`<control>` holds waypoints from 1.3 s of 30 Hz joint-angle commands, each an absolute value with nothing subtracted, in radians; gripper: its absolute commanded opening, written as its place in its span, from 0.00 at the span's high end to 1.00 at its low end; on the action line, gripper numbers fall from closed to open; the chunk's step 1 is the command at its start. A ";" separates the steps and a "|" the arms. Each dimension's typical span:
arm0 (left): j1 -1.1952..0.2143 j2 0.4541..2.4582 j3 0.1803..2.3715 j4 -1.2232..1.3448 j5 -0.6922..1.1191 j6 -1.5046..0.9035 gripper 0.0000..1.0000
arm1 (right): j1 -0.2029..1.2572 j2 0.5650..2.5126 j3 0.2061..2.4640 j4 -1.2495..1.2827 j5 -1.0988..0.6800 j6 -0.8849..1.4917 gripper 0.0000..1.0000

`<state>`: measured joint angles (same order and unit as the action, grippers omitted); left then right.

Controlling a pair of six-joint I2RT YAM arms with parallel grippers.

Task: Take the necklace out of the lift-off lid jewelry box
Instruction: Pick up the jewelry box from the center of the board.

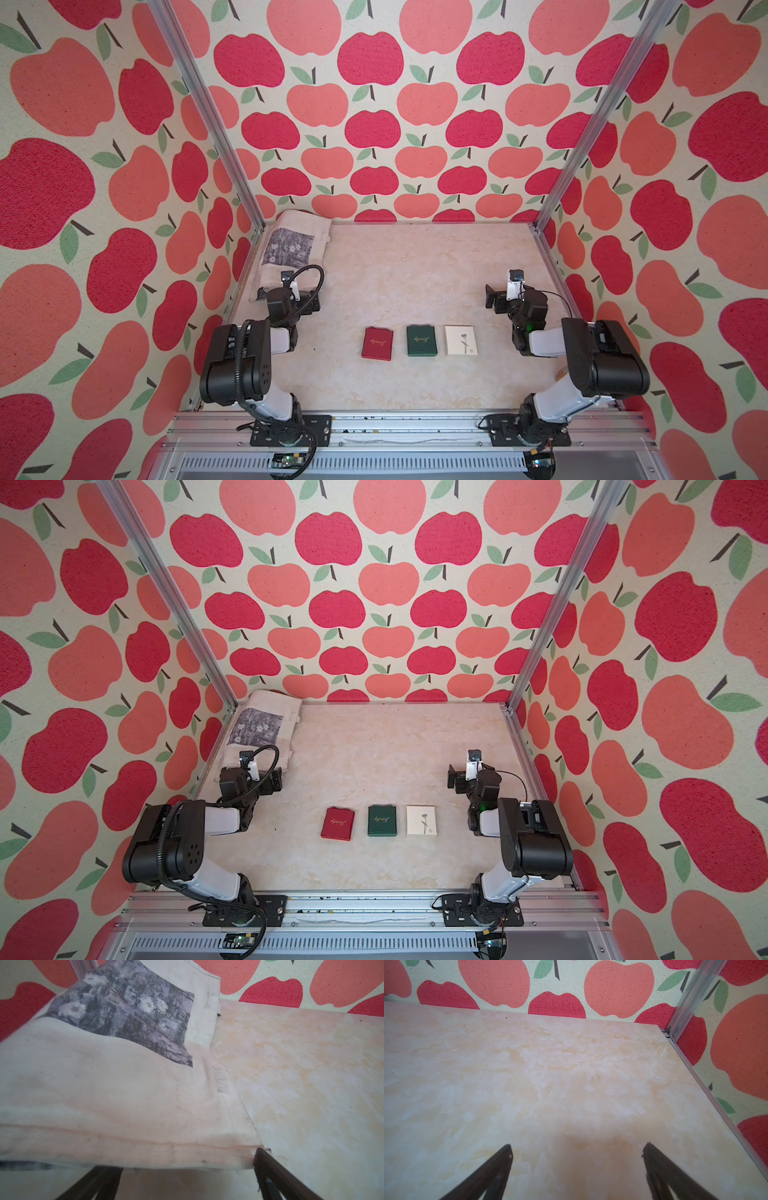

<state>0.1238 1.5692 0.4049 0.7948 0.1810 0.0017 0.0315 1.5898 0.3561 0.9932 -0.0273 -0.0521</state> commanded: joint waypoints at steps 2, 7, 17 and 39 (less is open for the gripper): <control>0.122 1.568 0.420 0.802 0.178 0.012 0.01 | 0.031 1.585 0.372 0.975 0.008 -0.043 0.01; 0.057 1.458 0.587 0.446 0.049 0.040 0.01 | 0.136 1.461 0.433 0.778 0.344 -0.088 0.01; -0.058 1.197 1.015 -0.212 0.049 -0.098 0.01 | 0.284 1.218 0.826 0.014 0.453 -0.013 0.01; -0.567 0.807 0.629 0.068 0.027 -0.223 0.01 | 0.695 1.194 0.833 -0.638 0.222 0.472 0.01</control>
